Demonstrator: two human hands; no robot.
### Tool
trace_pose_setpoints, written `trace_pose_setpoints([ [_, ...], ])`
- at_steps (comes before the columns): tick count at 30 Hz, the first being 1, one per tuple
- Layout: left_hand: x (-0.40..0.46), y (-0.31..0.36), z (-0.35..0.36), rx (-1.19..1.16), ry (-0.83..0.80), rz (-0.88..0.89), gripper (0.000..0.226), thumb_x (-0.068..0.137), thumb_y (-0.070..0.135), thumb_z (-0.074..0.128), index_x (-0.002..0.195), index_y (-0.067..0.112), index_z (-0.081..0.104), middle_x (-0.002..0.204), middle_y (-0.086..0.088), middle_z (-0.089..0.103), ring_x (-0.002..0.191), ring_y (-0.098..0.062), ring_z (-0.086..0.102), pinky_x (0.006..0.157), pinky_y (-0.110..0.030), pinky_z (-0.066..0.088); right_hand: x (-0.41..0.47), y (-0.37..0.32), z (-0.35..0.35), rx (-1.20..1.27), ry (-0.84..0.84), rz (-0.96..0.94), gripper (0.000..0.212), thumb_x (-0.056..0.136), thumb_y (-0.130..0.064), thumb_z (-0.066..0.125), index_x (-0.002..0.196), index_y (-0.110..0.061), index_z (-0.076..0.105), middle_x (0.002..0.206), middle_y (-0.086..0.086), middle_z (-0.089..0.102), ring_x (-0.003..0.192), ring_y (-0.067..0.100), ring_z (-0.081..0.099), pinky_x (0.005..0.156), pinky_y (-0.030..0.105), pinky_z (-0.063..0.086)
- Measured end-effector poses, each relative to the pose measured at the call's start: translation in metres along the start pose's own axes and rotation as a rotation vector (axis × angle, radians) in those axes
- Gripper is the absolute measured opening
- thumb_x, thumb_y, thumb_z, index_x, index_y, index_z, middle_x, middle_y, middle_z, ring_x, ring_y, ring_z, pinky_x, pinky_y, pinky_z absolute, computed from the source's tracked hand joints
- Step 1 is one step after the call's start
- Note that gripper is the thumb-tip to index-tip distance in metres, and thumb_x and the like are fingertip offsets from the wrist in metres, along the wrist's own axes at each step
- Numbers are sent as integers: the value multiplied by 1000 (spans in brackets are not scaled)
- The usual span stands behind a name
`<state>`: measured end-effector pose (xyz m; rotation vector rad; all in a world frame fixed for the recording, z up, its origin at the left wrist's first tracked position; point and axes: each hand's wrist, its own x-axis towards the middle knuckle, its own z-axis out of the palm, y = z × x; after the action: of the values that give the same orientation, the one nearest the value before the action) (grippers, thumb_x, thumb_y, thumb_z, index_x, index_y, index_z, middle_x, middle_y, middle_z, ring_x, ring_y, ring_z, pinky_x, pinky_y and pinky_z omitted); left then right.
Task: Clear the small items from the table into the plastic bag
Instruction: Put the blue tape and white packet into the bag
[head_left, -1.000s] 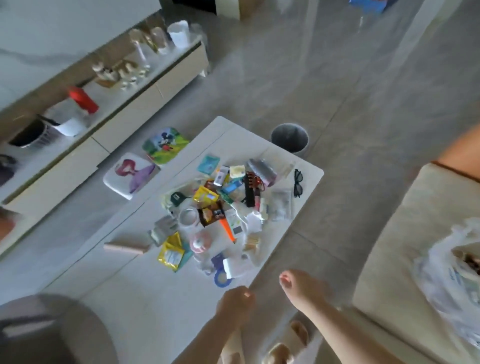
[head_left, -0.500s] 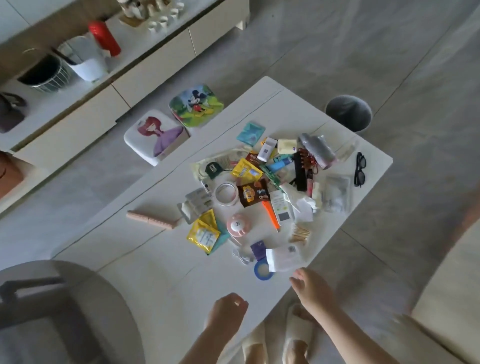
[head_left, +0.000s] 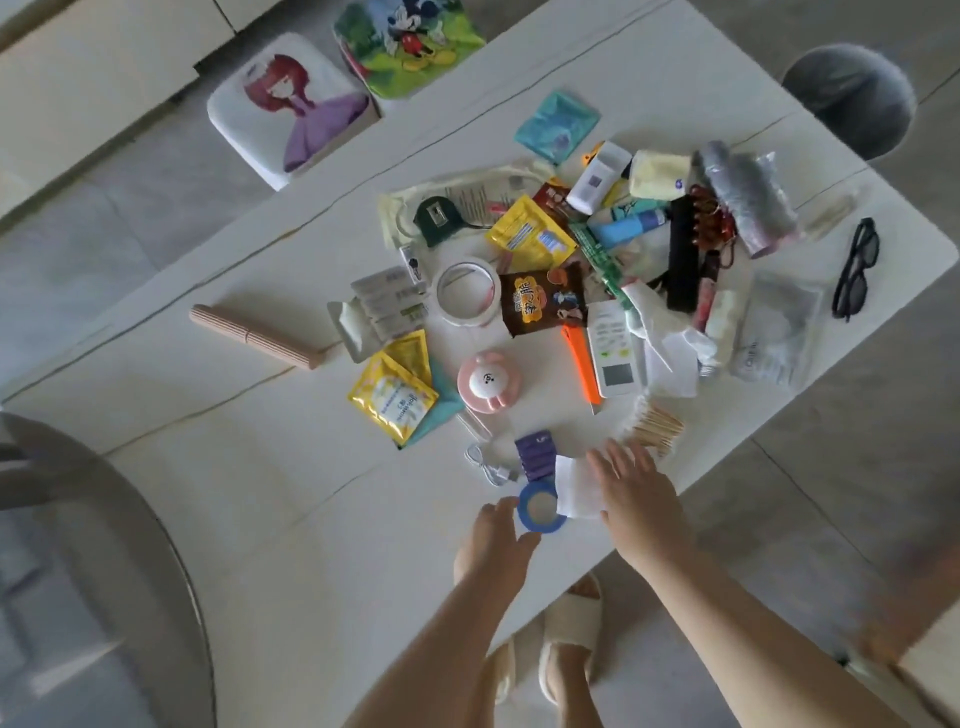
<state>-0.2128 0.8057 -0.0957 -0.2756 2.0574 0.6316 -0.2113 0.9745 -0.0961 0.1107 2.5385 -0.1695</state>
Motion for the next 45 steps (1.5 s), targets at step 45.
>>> trace_pose_setpoints([
  [45, 67, -7, -33, -170, 313, -169, 50, 79, 19, 70, 121, 21, 43, 114, 0, 58, 104, -24, 57, 80, -38, 55, 58, -28, 31, 249, 182, -152, 57, 41, -26, 91, 87, -7, 62, 80, 13, 59, 70, 33, 58, 51, 39, 52],
])
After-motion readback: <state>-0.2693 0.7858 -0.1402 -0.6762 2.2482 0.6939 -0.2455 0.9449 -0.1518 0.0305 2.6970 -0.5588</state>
